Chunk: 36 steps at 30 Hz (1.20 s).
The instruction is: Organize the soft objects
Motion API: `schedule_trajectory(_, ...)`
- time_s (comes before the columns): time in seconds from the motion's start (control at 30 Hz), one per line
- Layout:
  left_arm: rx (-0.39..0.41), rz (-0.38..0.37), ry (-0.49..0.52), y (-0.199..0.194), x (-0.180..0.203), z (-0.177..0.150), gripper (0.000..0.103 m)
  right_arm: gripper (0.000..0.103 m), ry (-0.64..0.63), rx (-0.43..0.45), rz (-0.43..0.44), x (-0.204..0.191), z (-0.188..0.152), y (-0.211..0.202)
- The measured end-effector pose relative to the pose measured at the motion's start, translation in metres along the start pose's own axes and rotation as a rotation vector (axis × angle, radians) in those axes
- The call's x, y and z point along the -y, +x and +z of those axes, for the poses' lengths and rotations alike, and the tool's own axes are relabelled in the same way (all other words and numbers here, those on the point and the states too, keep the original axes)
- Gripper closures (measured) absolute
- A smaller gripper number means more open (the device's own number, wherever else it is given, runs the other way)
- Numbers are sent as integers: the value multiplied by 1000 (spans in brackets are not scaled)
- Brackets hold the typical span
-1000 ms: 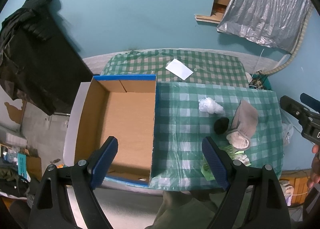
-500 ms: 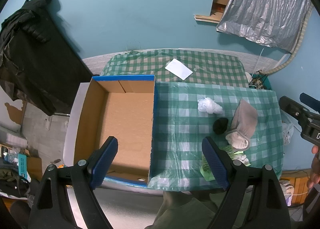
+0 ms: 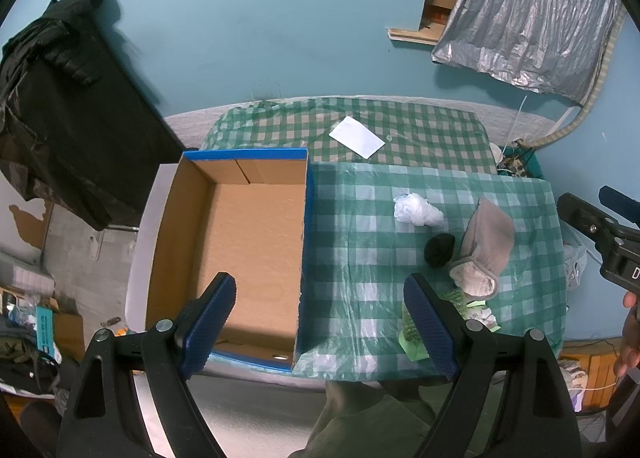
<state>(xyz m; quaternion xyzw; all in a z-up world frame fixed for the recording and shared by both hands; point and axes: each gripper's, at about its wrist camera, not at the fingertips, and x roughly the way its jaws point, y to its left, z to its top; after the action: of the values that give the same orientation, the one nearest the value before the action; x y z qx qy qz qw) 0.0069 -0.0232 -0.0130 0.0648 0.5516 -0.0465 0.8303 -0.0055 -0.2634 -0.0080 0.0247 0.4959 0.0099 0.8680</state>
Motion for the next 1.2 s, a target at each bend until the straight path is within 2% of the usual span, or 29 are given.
schedule_trajectory(0.8,12,13,7,-2,13,-2,16,2,4,-8,1,2,-1,0)
schedule_trajectory(1.07,-16,-2,24,20,22,-2,16,2,30,-27,-44,27,-10,5)
schedule_trajectory(1.2,-40,-18,37,32,30,-1,16,2,84,-44,-44,48,-10,9)
